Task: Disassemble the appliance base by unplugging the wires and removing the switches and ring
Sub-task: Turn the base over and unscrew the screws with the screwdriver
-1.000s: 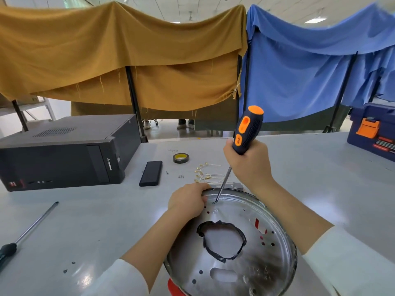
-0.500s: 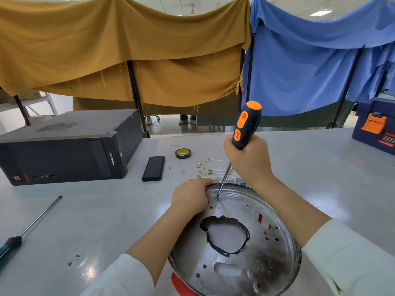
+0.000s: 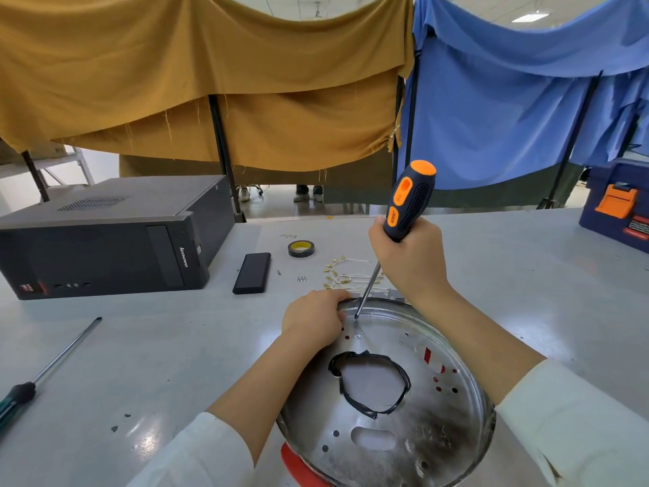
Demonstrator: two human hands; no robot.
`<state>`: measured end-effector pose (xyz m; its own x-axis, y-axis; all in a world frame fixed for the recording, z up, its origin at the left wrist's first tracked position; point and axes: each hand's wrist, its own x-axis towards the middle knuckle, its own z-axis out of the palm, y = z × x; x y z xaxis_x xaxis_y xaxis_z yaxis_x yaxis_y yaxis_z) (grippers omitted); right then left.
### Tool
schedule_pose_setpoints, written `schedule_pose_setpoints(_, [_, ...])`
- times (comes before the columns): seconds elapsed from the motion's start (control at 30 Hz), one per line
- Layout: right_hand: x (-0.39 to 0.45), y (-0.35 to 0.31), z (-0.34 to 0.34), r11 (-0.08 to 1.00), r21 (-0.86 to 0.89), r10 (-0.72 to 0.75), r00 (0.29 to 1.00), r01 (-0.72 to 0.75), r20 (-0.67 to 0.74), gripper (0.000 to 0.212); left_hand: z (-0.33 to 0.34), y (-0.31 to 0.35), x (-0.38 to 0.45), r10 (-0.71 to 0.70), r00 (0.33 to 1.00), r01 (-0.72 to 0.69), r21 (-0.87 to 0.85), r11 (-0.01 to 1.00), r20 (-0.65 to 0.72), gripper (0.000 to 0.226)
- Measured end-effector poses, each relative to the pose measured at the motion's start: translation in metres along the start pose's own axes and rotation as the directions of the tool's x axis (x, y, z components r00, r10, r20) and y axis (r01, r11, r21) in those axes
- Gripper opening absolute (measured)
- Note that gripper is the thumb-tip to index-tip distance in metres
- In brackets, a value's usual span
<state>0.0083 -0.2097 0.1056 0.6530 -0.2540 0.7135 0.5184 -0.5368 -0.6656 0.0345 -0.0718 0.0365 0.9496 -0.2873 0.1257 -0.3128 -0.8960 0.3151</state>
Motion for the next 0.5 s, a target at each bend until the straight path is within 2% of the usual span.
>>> schedule_pose_setpoints(0.33, [0.0, 0.001, 0.001, 0.999, -0.02, 0.031, 1.0, -0.031, -0.001, 0.031, 0.002, -0.001, 0.001, 0.001, 1.0, -0.001, -0.007, 1.0, -0.012, 0.042])
schedule_pose_setpoints(0.5, [0.005, -0.007, 0.01, 0.979, -0.203, 0.021, 0.999, -0.028, -0.034, 0.031, 0.004, 0.001, 0.0, -0.001, 1.0, 0.001, -0.008, 1.0, -0.024, 0.043])
